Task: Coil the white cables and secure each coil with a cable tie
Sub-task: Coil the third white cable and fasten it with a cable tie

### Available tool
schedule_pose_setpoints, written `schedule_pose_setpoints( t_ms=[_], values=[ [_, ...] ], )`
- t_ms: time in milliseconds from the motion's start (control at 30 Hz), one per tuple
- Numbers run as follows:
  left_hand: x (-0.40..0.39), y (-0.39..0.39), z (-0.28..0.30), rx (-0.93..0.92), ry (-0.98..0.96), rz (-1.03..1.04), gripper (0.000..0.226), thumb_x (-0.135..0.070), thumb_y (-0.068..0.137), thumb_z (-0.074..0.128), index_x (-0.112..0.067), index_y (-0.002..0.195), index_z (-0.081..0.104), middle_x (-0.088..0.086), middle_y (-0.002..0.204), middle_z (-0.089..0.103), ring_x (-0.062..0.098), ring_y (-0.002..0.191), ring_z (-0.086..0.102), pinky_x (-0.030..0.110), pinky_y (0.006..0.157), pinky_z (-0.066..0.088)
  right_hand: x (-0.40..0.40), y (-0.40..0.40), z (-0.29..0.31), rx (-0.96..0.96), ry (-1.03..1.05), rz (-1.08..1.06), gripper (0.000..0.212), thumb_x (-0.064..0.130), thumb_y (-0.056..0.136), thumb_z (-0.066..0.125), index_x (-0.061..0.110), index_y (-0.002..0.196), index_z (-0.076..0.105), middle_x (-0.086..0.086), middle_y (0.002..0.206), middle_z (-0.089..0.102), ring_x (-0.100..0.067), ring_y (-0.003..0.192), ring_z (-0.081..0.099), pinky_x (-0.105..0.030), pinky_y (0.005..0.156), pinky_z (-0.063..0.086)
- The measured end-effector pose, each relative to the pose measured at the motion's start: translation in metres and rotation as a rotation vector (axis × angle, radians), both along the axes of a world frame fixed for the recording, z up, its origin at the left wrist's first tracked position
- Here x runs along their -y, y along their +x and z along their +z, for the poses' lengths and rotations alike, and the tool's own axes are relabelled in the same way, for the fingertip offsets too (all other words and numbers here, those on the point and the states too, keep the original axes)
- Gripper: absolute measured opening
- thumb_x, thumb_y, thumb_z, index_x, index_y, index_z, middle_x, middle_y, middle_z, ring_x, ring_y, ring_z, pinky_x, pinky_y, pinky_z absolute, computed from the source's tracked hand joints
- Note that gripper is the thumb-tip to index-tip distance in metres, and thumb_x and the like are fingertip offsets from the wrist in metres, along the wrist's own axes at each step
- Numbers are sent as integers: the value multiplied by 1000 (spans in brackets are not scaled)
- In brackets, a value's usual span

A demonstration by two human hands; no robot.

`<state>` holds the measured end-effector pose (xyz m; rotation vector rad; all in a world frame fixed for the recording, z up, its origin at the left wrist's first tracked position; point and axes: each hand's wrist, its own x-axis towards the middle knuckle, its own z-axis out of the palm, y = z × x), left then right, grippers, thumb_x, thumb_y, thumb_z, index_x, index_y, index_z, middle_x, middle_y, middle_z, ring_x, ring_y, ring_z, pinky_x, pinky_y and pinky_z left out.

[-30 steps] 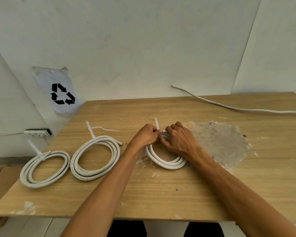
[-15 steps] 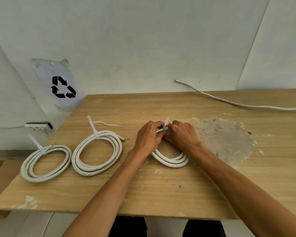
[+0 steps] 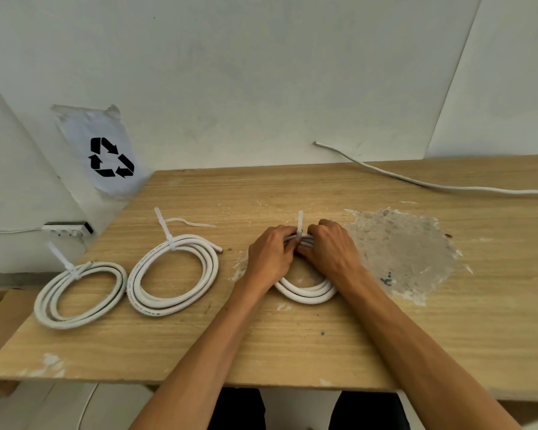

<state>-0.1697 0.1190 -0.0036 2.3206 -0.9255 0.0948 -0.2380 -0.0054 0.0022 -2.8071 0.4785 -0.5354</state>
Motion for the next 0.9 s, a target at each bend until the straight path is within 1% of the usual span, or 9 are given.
schedule_pose_setpoints(
  t_ms=[100,267,367,467,533,633,700,833,900],
  values=[
    [0,0,-1,-21,-41,29,23,-36,101,55,-33,118,70,-9,108,72,15,98,65,33,77,51,2,1,1,-16,-26,22,41,45,93,62,4,98,65,-14,94,61,-32,86,61,-34,69,42],
    [2,-6,-1,11,-38,52,24,-38,101,52,-34,117,69,-9,107,72,16,96,65,36,77,53,2,-2,1,-31,-73,11,43,44,98,55,3,104,63,-16,100,62,-33,92,60,-35,74,44],
    [1,-7,-3,43,-27,34,26,-32,100,51,-28,119,67,-8,111,70,15,98,64,31,76,49,-1,-4,1,-8,-101,0,42,43,97,55,3,104,64,-16,100,63,-33,91,61,-38,74,47],
    [-1,-4,-4,10,-51,22,29,-23,96,55,-22,123,65,-4,118,69,16,104,63,30,83,50,-2,-4,-2,9,-100,-8,42,47,93,59,6,100,66,-12,98,63,-32,92,62,-38,77,49],
    [-2,-4,-4,4,-59,28,31,-21,95,56,-20,125,65,-1,119,68,17,108,62,29,87,48,2,-5,-6,49,5,16,40,48,88,61,10,99,67,-8,97,63,-27,91,62,-36,78,48],
    [-2,-1,-7,1,-15,-4,29,-18,99,53,-19,126,65,1,119,68,18,111,60,32,91,49,12,-9,-6,137,327,123,47,51,84,60,16,115,67,0,106,64,-15,94,60,-29,78,49],
    [-3,1,-7,-30,-24,-22,28,-16,99,54,-21,124,66,1,116,69,18,108,61,35,92,51,15,-6,-4,178,436,198,46,51,88,58,18,118,68,2,108,65,-12,95,61,-27,80,48],
    [-3,3,-9,-66,-108,-16,27,-14,98,58,-21,121,71,0,109,73,16,101,65,33,88,52,14,5,-6,296,376,233,22,31,97,62,15,103,76,2,95,68,-13,85,62,-35,77,52],
    [-2,4,-8,-47,-100,-23,25,-13,99,57,-19,118,73,2,108,73,17,99,65,32,86,52,12,7,-8,379,255,249,18,22,96,64,10,96,78,-2,93,69,-17,84,60,-37,73,52]
  ],
)
